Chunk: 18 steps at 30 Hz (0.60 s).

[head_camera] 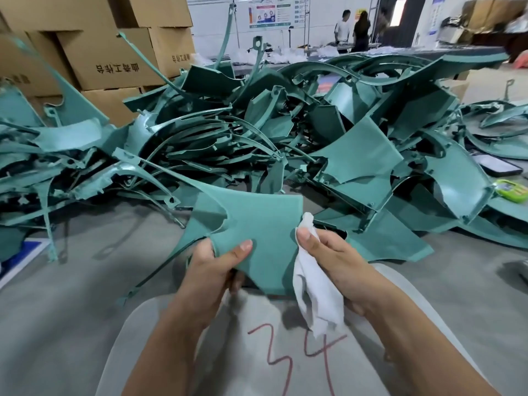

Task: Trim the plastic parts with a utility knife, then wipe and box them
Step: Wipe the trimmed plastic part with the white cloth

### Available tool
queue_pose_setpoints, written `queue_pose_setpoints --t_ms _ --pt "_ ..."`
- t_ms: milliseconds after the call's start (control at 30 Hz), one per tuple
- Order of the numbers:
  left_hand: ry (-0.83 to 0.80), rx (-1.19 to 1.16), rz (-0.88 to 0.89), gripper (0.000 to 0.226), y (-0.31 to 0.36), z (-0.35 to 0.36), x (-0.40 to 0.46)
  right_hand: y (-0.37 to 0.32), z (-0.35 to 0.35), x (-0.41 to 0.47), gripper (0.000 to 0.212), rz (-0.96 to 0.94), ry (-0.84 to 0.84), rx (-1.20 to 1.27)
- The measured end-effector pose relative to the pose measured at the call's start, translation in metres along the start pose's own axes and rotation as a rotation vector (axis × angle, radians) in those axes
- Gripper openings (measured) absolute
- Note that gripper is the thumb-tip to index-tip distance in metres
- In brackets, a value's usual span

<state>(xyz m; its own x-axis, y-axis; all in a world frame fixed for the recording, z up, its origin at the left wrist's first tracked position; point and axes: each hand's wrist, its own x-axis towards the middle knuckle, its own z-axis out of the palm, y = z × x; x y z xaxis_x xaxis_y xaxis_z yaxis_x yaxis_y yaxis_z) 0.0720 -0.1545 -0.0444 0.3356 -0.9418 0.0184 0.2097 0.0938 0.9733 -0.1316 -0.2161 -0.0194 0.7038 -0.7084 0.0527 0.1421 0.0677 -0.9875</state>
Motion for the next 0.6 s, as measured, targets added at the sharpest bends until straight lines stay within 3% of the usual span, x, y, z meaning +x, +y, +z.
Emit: queue_pose_setpoints --t_ms 100,200,267,367,400,533,600 --pt "0.209 -0.032 0.118 0.024 -0.003 0.015 0.003 0.012 0.008 0.004 0.039 0.024 0.007 0.015" --pt "0.315 -0.148 0.180 0.038 -0.002 0.023 -0.001 0.020 0.018 0.008 0.040 -0.057 0.020 -0.054" --pt "0.323 -0.285 0.198 0.047 -0.003 0.031 -0.007 0.022 0.025 0.010 0.035 -0.136 0.049 -0.077" --pt "0.302 -0.508 0.125 0.039 -0.005 0.046 -0.015 0.025 0.035 0.011 0.036 -0.184 0.116 -0.223" --pt "0.351 -0.494 0.090 0.040 -0.006 0.047 -0.017 0.028 0.037 0.011 0.039 -0.201 0.125 -0.300" --pt "0.560 -0.164 0.007 0.079 -0.006 0.042 -0.015 0.032 0.041 0.013 0.044 -0.271 0.061 -0.442" --pt "0.570 -0.129 0.087 0.070 -0.001 0.040 -0.010 0.031 0.041 0.013 0.041 -0.277 0.043 -0.391"
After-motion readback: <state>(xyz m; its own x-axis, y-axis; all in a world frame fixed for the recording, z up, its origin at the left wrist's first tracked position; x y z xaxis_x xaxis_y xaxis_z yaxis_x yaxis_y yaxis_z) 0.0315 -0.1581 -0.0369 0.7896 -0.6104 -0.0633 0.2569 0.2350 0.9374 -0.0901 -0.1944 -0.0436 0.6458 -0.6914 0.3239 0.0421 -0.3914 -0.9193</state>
